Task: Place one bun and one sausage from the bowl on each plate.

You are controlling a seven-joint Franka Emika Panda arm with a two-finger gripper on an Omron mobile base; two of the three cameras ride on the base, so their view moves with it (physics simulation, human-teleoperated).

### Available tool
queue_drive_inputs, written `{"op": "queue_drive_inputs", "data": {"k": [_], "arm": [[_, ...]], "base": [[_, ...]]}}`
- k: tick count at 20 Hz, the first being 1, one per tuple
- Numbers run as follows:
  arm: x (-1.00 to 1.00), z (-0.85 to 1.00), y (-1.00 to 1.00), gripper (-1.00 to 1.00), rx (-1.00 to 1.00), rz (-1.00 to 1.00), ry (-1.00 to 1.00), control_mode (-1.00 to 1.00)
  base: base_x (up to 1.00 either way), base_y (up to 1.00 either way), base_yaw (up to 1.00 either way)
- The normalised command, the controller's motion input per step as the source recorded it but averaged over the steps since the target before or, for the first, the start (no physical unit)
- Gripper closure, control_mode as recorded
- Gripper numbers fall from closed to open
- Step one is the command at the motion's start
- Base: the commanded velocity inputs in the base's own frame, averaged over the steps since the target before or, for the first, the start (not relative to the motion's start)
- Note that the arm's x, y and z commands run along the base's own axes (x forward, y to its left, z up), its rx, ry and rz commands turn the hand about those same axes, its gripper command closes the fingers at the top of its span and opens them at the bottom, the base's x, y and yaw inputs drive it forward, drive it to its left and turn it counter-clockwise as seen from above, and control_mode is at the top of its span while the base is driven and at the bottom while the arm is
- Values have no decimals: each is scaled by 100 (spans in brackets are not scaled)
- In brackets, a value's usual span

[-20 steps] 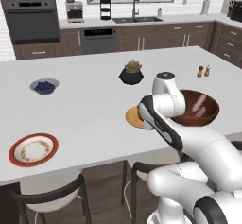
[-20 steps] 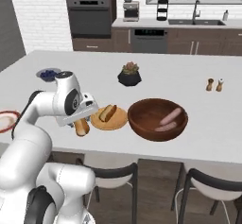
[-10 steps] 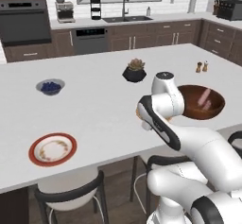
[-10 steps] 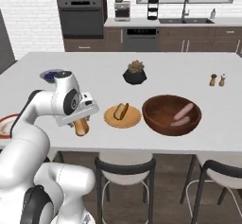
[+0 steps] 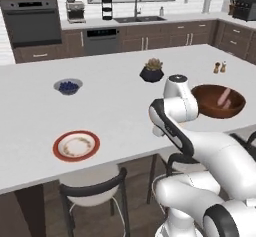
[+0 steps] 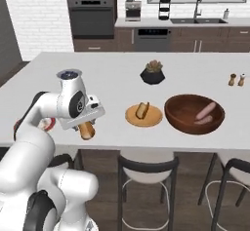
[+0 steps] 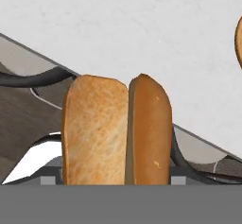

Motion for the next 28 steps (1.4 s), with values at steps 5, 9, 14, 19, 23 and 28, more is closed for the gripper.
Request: {"op": "queue_drive_inputs", "data": {"k": [5,9,14,19,23,28], "arm": [[0,0,0,100,0,0,0,100],[0,0,0,100,0,0,0,100],[0,0,0,100,0,0,0,100],[0,0,0,100,0,0,0,100],[0,0,0,100,0,0,0,100],[40,-3,0,100,0,0,0,-100]], "base": [[-8,98,1],[1,100,0],[25,100,0],[58,49,0],[68,26,0],[12,2,0]]}}
